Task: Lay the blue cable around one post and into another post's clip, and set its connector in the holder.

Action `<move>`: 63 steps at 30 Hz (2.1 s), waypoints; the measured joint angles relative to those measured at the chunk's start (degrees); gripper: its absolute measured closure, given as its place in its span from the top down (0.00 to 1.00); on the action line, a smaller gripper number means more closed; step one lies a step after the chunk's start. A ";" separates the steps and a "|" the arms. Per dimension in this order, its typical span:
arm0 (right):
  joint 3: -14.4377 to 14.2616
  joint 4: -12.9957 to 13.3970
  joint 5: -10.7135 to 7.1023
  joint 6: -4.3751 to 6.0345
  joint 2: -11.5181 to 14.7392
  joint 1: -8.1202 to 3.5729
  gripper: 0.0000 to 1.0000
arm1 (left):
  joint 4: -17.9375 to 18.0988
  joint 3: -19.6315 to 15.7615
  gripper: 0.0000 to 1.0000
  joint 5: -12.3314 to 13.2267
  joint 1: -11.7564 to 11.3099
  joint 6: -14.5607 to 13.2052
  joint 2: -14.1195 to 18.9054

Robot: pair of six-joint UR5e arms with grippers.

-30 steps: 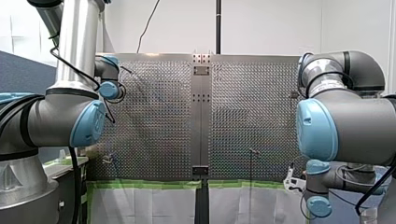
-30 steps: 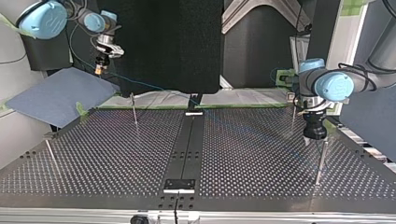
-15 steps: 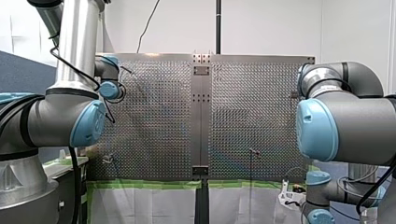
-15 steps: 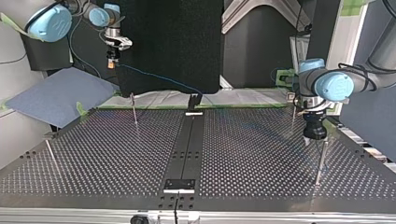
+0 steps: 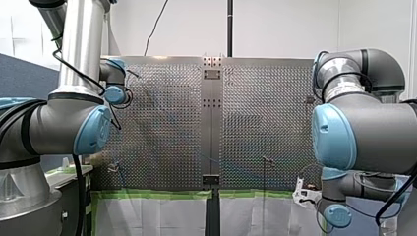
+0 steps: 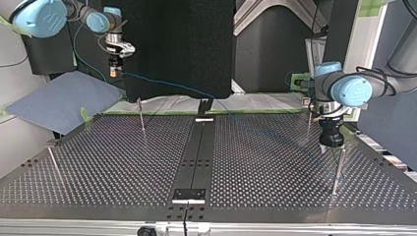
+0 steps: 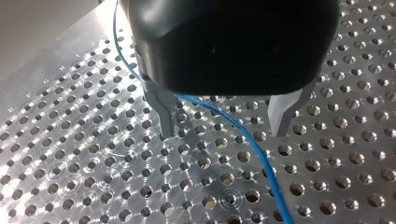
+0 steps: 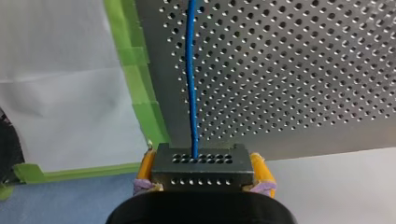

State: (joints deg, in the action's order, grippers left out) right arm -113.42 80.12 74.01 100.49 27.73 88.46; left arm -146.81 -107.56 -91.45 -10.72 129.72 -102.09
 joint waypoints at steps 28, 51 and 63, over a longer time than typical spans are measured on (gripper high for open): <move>2.18 -6.94 -3.69 2.83 13.97 0.58 0.00 | -4.80 -1.76 1.00 0.25 -1.23 -0.37 2.23; 2.17 -7.44 -3.66 2.70 19.38 1.10 0.00 | -6.24 -12.01 1.00 8.97 -2.16 3.81 13.48; 2.18 -7.47 -3.60 2.62 19.36 1.34 0.00 | -4.91 -13.20 1.00 14.84 -2.24 6.76 16.98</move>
State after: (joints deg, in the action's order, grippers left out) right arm -111.24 72.66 70.41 103.11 47.08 89.80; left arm -151.72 -120.76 -76.61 -12.96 136.48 -85.11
